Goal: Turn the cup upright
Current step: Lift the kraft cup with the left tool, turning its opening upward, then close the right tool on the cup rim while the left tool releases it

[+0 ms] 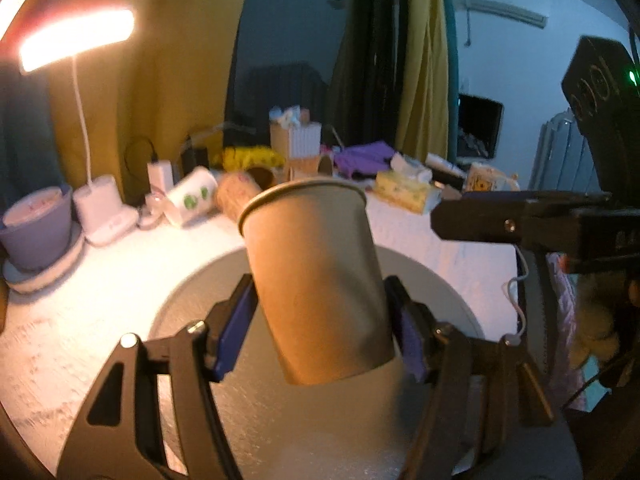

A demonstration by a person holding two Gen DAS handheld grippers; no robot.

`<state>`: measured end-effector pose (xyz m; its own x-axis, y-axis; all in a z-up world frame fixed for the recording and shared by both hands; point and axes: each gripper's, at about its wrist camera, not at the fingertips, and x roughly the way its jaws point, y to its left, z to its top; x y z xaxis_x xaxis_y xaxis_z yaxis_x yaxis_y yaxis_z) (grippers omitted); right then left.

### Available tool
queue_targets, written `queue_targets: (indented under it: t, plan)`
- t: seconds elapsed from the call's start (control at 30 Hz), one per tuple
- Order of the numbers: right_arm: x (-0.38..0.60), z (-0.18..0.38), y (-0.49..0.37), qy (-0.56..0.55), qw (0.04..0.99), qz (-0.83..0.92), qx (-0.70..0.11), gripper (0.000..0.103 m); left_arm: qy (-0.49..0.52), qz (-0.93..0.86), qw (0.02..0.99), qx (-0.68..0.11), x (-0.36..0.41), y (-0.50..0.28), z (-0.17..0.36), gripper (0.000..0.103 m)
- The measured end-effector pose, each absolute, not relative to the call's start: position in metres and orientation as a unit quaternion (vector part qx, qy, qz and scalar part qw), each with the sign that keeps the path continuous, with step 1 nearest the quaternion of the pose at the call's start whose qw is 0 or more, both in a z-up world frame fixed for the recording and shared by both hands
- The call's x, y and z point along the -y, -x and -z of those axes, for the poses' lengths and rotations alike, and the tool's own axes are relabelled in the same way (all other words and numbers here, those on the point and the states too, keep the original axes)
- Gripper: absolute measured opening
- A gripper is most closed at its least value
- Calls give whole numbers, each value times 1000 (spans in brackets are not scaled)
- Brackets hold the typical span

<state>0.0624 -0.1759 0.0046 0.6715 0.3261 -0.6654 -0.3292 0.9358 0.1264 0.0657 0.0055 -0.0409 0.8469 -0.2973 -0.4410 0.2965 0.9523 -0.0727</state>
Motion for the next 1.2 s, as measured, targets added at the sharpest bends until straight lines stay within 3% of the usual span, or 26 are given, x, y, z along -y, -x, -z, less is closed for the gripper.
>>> queue_targets:
  t: [0.5, 0.97, 1.2]
  plan:
    - [158, -18, -48, -76, 879, -284, -376, 81, -84, 164, 978, -94, 21, -14, 28, 65]
    - [162, -7, -56, -117, 849, -319, -404, 81, -103, 181, 976, -70, 29, -2, 24, 65]
    - [166, -6, -59, -140, 839, -334, -406, 74, -109, 195, 972, -69, 31, 2, 24, 66]
